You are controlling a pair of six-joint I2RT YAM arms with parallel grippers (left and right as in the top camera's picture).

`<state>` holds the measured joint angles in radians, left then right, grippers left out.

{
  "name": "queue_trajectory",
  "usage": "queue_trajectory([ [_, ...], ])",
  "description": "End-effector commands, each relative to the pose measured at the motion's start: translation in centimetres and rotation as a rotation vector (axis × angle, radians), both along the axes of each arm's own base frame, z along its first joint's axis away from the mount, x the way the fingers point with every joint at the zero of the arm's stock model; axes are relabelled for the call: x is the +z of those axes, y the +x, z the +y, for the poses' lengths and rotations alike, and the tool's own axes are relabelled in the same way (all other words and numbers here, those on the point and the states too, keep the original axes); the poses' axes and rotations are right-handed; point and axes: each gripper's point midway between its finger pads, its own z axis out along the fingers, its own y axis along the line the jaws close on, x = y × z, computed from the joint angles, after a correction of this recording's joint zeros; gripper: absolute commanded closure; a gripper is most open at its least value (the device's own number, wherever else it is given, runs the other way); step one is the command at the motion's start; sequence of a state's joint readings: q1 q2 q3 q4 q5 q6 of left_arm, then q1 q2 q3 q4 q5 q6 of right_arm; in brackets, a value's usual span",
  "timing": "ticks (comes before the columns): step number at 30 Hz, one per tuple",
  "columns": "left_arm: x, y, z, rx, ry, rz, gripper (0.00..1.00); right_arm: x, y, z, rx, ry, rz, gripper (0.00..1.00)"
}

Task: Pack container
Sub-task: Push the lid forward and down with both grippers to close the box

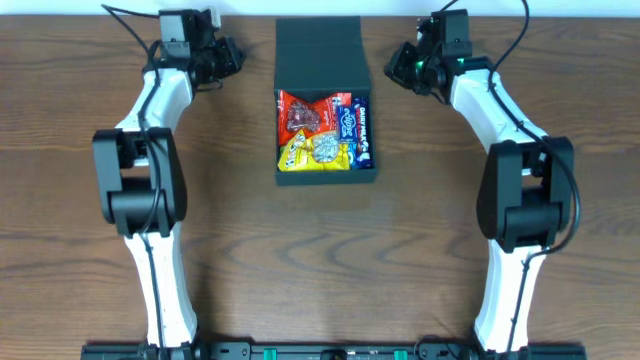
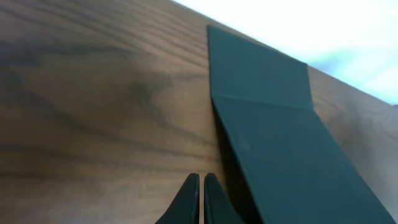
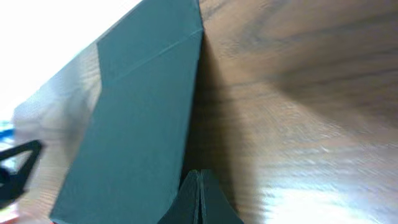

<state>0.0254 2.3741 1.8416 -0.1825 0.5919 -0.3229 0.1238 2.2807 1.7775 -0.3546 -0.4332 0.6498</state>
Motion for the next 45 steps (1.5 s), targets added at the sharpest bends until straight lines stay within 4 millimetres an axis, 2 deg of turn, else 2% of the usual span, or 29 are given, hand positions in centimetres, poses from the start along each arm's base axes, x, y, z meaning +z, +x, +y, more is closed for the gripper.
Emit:
queue_trajectory([
  [1, -0.6, 0.3, -0.8, -0.012, -0.075, 0.049, 0.94, -2.9, 0.1, 0.1, -0.018, 0.109, 0.076, 0.99],
  [4, -1.5, -0.3, -1.9, -0.046, -0.110, 0.082, 0.94, -4.0, 0.5, 0.5, -0.028, 0.157, 0.092, 0.99],
  [9, -1.4, -0.7, -2.8, -0.061, -0.151, 0.103, 0.94, -4.8, 0.7, 0.9, -0.007, 0.179, 0.082, 0.99],
  [14, -3.0, -1.1, -3.4, -0.056, -0.173, 0.150, 0.94, -5.7, 0.5, 1.5, 0.000, 0.185, 0.099, 0.99],
  [19, -3.9, -1.4, -4.5, -0.076, -0.187, 0.166, 0.94, -5.6, 0.9, 2.0, 0.004, 0.196, 0.074, 0.99],
  [23, -4.0, -1.4, -5.0, -0.079, -0.187, 0.169, 0.94, -6.0, 1.0, 2.6, -0.001, 0.219, 0.081, 0.99],
  [31, -3.5, -1.2, -6.3, -0.095, -0.199, 0.153, 0.94, -6.6, 0.9, 4.9, 0.038, 0.283, 0.077, 0.99],
  [34, -3.2, -1.3, -7.1, -0.118, -0.211, 0.143, 0.94, -6.4, 0.9, 5.5, 0.053, 0.288, 0.065, 0.99],
  [37, -2.3, -1.2, -7.9, -0.155, -0.240, 0.112, 0.94, -5.3, 1.4, 6.1, 0.087, 0.308, 0.010, 0.99],
  [41, -2.1, -1.4, -8.1, -0.174, -0.257, 0.111, 0.94, -4.0, 2.1, 6.0, 0.112, 0.327, -0.052, 0.99],
  [45, -0.4, -1.1, -8.7, -0.233, -0.270, 0.060, 0.94, -2.8, 2.4, 5.7, 0.185, 0.328, -0.115, 0.99],
])
